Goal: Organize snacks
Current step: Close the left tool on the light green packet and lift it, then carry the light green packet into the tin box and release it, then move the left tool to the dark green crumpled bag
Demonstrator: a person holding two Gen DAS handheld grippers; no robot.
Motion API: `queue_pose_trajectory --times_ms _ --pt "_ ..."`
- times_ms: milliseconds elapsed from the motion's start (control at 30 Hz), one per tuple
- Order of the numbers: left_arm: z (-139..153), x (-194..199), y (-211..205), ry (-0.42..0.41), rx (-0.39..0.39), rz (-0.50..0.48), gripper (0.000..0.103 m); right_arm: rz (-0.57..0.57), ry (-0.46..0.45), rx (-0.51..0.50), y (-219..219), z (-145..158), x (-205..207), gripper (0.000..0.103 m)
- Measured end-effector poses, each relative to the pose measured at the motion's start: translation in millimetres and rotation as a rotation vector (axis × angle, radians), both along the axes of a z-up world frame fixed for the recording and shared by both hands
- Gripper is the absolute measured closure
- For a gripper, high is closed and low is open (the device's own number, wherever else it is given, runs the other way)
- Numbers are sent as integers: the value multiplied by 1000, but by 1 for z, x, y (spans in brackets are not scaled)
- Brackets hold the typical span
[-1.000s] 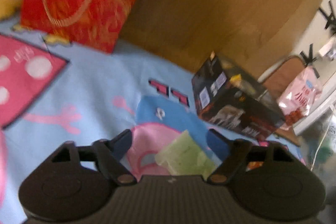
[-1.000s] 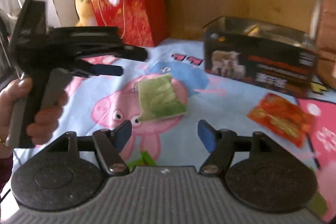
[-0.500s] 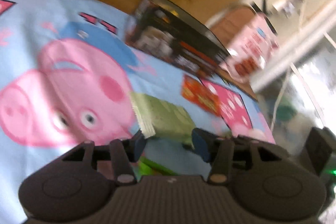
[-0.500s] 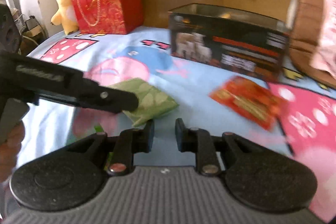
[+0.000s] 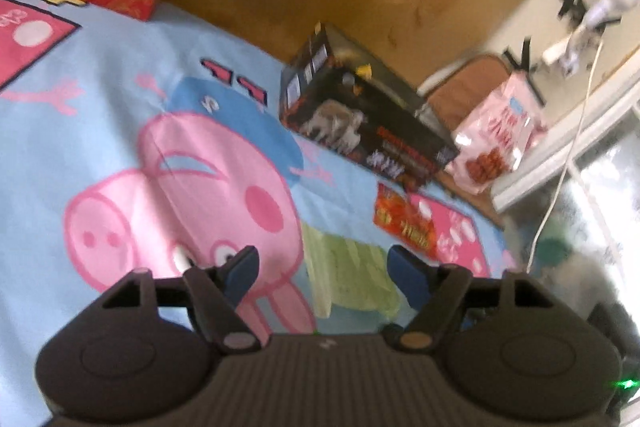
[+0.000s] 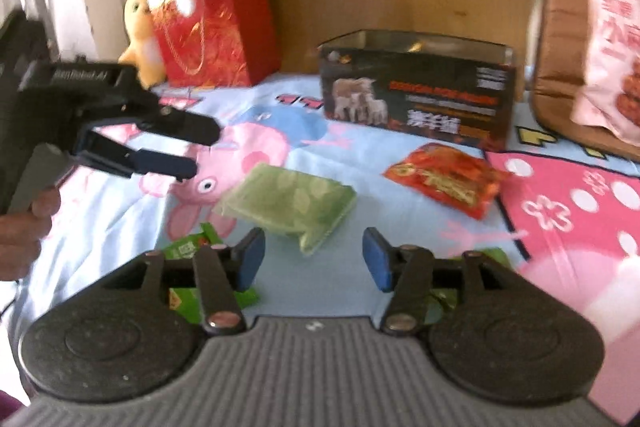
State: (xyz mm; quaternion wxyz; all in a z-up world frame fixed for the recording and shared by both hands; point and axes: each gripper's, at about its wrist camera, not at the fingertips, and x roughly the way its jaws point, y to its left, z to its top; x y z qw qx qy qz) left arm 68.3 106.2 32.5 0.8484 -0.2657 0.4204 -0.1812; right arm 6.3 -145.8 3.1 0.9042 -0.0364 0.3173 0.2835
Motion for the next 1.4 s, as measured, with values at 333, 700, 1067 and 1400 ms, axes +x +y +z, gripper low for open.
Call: queue_pose_trajectory --times_ms 333,700,1067,1400 --pt "2 22 -42 -1 46 -120 66 12 -65 -73 20 -1 14 66" --pt "77 110 -67 -198 67 -108 62 -137 -227 10 3 65 85 66" --pt "56 96 -50 -261 86 43 42 -239 -160 129 -28 51 110 49" --pt "26 -7 -32 -196 112 -26 37 -142 -93 353 -62 26 2 41"
